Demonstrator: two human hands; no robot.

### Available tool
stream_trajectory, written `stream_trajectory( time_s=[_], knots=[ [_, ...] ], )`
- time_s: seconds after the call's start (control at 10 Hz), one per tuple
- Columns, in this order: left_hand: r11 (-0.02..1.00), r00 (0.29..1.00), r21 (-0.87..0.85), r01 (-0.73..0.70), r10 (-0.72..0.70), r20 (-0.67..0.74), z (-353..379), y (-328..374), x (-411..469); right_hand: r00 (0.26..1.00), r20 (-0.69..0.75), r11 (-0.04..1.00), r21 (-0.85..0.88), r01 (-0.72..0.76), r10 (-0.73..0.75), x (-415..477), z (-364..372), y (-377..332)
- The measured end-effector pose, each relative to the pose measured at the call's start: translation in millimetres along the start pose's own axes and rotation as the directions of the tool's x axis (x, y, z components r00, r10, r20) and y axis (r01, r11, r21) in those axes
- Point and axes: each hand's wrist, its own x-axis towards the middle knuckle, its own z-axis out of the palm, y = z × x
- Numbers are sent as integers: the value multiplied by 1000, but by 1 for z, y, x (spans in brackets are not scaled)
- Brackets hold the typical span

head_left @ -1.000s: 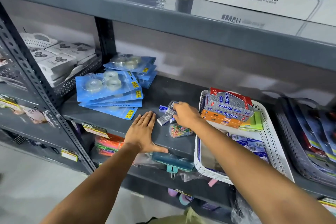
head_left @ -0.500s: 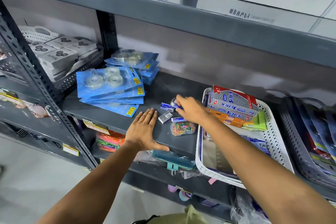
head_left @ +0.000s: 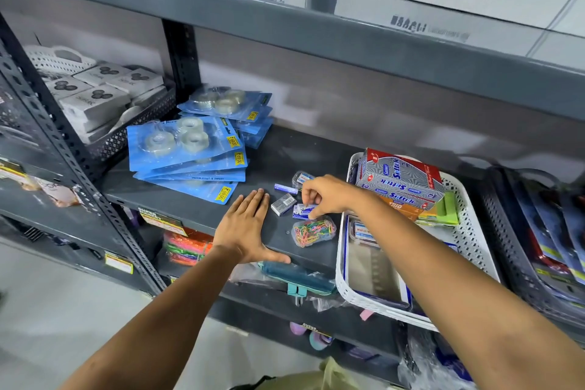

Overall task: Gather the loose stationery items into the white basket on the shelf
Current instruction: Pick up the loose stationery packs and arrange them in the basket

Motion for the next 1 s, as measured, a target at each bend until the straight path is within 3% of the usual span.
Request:
stream_trajectory(
  time_s=[0.1, 0.4, 0.7, 1.0],
  knots=[
    [1000, 1000, 0, 0, 0, 0, 0, 0, 0, 999, -11, 999, -6, -40, 40, 6, 0, -2],
    [1000, 1000, 21, -3, 3, 7, 1, 0, 0, 991, -91, 963, -245, -114, 94, 10, 15, -18],
    [1000, 1000, 26, -4, 4, 3, 1, 0, 0, 996, -87, 935, -349, -65, 36, 6, 20, -25],
    [1000, 1000, -15, 12, -11, 15, -1, 1, 0, 914, -396, 981, -193, 12, -89, -50, -10, -18]
  ],
)
